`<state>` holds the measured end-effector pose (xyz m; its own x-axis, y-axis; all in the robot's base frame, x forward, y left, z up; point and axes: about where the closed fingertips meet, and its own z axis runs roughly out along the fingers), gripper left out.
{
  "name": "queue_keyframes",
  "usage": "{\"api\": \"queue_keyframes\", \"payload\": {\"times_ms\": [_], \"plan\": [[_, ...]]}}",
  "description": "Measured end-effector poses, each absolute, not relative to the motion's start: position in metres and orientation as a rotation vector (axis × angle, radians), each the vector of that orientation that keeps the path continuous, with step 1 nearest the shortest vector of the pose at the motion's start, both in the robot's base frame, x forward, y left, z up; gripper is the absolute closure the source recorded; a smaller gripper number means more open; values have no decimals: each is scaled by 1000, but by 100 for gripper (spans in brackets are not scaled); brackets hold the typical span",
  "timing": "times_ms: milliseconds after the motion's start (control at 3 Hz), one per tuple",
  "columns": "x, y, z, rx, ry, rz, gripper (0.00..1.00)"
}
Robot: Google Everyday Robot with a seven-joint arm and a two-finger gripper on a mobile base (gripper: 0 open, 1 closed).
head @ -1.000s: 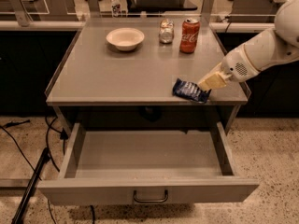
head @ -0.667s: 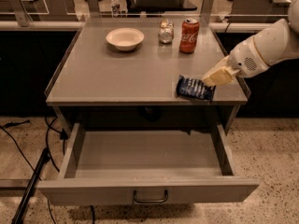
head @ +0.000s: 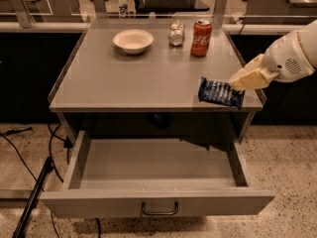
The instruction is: Place rxbar blueberry into top drawer
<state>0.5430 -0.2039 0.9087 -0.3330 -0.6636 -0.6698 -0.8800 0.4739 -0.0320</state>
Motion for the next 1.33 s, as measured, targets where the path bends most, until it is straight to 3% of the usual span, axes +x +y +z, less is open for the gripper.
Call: {"api": "queue_keyframes", "payload": {"times_ms": [667,1333], "plan": [[497,-213,890,-1274,2103,436,100],[494,-205,848,-1286,2100,402,100]]}}
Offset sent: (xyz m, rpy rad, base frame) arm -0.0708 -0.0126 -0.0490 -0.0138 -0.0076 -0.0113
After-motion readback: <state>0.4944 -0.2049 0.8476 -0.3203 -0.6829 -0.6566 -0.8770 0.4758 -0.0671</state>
